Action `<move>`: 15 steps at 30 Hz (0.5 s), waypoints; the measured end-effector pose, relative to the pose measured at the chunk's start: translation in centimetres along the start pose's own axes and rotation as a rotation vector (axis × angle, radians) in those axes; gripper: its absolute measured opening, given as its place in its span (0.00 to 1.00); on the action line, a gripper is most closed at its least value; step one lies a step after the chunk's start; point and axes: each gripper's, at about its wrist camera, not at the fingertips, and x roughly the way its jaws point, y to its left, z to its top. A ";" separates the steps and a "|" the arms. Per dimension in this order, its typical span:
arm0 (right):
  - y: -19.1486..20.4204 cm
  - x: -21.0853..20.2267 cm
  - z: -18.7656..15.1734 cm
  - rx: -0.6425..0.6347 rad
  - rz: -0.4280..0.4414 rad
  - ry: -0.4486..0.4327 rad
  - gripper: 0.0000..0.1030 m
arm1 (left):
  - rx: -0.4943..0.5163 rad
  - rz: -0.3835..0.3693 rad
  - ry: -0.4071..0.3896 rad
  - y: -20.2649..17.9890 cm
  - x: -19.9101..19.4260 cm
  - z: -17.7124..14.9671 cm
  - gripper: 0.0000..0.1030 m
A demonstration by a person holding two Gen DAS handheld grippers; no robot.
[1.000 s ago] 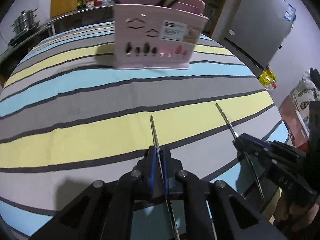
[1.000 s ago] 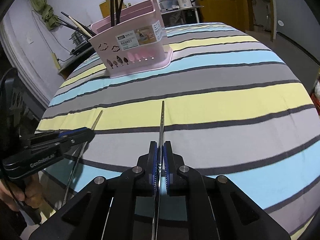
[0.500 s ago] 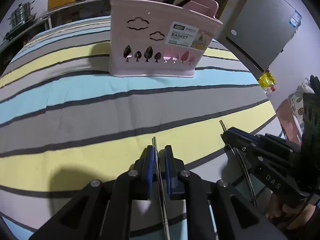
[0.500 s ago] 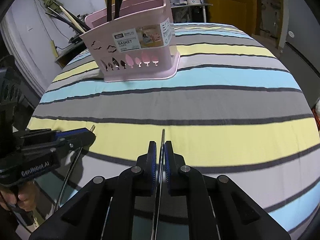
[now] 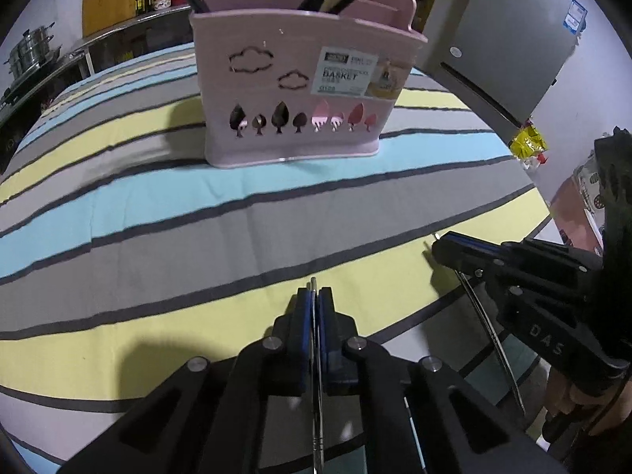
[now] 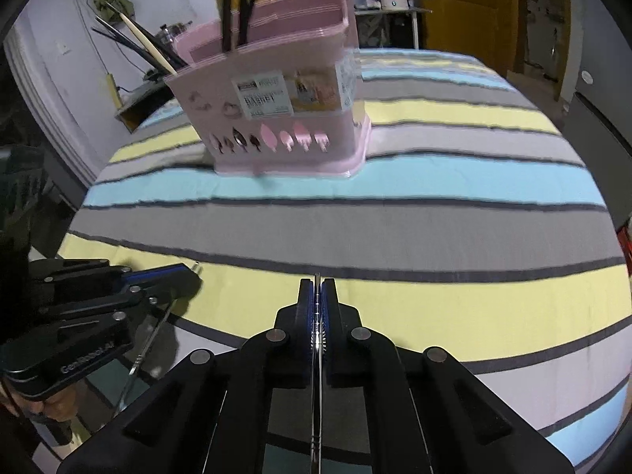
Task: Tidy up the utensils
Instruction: 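Lift both metal chopsticks and carry them over the pink basket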
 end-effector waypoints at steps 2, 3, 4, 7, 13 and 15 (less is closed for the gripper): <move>0.2 -0.8 0.4 -0.002 0.006 -0.020 0.04 | 0.005 -0.002 -0.015 0.0 -0.8 0.2 0.04; 0.3 -1.4 0.7 -0.003 0.011 -0.039 0.04 | 0.008 -0.003 -0.026 0.0 -1.3 0.4 0.04; 0.3 -1.9 1.0 -0.003 0.017 -0.052 0.04 | 0.010 -0.004 -0.037 0.0 -1.8 0.6 0.04; 0.5 -3.6 2.0 -0.005 0.027 -0.097 0.04 | 0.012 -0.009 -0.074 0.1 -3.5 1.5 0.04; 0.9 -6.7 4.1 -0.015 0.041 -0.183 0.04 | 0.020 -0.012 -0.160 0.4 -7.3 3.6 0.04; 1.2 -7.7 4.9 -0.024 0.040 -0.216 0.04 | 0.029 -0.007 -0.191 0.4 -8.6 4.3 0.04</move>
